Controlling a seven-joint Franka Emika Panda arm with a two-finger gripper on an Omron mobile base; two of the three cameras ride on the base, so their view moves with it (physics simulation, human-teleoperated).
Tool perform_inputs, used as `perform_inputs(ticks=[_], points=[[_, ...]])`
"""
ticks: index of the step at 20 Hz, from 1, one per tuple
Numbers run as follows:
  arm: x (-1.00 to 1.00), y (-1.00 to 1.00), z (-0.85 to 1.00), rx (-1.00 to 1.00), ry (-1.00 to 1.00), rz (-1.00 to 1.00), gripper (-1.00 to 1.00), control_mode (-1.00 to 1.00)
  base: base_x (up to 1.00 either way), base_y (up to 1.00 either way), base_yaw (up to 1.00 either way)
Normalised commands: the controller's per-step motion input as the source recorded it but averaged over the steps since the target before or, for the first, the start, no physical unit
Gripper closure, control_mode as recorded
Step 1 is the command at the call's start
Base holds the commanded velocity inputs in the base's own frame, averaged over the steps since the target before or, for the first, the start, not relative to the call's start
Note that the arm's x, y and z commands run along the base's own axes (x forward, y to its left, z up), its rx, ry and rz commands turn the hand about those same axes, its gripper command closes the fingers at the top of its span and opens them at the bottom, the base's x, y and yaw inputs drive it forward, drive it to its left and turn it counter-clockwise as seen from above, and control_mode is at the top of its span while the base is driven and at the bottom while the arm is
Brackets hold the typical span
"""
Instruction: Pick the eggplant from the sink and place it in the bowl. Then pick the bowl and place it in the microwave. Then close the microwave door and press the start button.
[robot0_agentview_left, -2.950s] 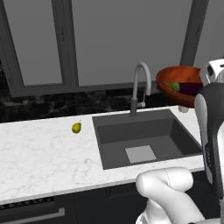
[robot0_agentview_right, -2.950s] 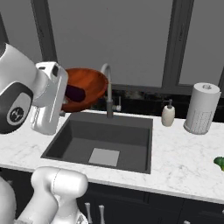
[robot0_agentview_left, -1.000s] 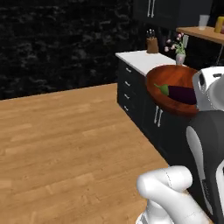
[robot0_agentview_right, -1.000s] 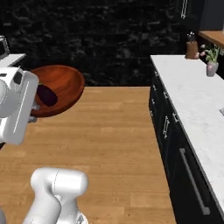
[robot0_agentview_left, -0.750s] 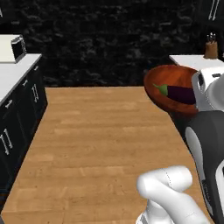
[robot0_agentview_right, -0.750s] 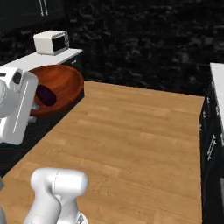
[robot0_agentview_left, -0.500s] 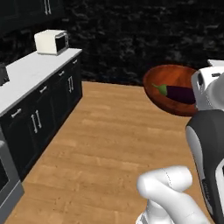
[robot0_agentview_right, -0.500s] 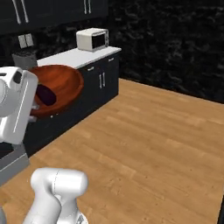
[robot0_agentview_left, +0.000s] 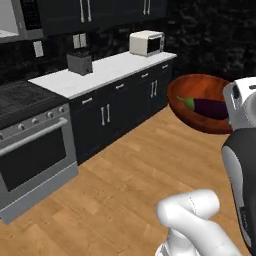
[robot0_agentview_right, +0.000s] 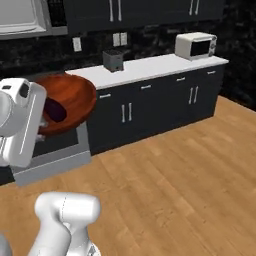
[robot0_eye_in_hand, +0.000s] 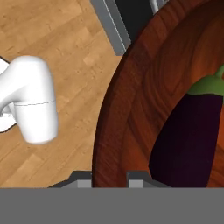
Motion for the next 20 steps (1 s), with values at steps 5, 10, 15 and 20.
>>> perform_inputs(ticks=[5, 10, 15, 20], points=[[0.0, 0.0, 0.0, 0.0, 0.0, 0.0, 1.0, 1.0, 0.63, -0.23, 0.87], [0.0, 0.0, 0.0, 0.0, 0.0, 0.0, 1.0, 1.0, 0.53, -0.13, 0.92], [0.0, 0.0, 0.0, 0.0, 0.0, 0.0, 1.0, 1.0, 0.77, -0.62, 0.65], [0.0, 0.0, 0.0, 0.0, 0.0, 0.0, 1.0, 1.0, 0.53, -1.0, 0.26]])
